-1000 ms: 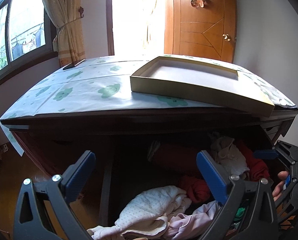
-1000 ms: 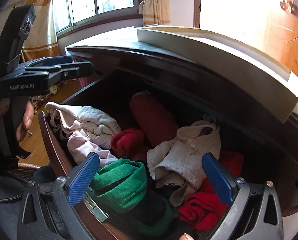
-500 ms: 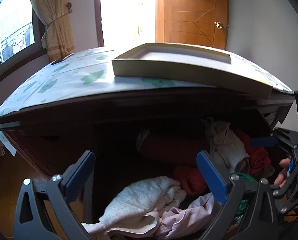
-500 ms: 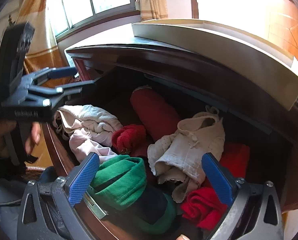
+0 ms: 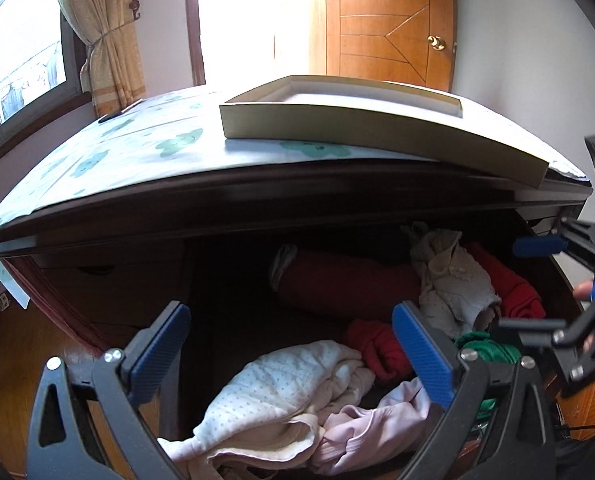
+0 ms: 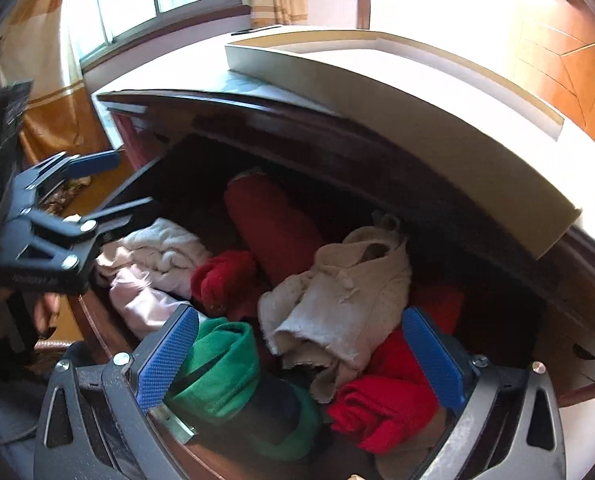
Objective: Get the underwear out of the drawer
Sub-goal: 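Lower the right tool into the drawer and grasp the beige underwear, then grasp the white dotted cloth with the left tool while right holds beige underwear, then lift both held garments up out of the drawer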
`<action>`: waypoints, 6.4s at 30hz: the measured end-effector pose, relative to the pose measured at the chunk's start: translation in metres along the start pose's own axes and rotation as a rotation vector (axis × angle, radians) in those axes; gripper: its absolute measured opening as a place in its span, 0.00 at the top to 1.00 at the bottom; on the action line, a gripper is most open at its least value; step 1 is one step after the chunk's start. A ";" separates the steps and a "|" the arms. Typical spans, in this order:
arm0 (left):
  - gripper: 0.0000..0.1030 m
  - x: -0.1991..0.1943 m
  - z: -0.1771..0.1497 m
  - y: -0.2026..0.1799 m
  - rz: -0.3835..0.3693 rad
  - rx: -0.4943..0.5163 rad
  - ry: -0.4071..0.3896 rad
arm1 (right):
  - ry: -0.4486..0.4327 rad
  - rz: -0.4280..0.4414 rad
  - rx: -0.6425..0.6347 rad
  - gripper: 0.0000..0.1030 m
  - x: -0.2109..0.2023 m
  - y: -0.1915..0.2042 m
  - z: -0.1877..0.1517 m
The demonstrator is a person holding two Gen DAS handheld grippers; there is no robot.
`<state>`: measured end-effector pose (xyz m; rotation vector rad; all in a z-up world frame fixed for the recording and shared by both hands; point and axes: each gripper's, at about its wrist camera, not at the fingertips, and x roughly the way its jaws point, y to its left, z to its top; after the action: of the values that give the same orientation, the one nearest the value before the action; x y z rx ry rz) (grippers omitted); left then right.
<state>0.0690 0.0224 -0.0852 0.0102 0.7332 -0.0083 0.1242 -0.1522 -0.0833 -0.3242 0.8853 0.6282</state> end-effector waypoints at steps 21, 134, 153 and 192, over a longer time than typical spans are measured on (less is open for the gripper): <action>0.00 0.006 -0.003 0.007 -0.003 -0.002 0.028 | 0.225 -0.055 0.006 0.15 0.069 -0.010 0.021; 0.71 -0.021 -0.018 0.016 -0.193 0.081 0.094 | -0.080 0.186 -0.038 0.74 0.014 -0.018 0.010; 0.71 -0.034 -0.012 0.027 -0.252 -0.005 -0.075 | -0.246 0.205 -0.046 0.74 -0.026 -0.030 -0.021; 0.71 -0.065 -0.011 0.012 -0.300 -0.036 -0.301 | -0.577 0.156 -0.148 0.74 -0.091 -0.020 -0.059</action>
<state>0.0135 0.0347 -0.0493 -0.1333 0.4284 -0.2772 0.0578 -0.2319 -0.0456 -0.1898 0.3122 0.8774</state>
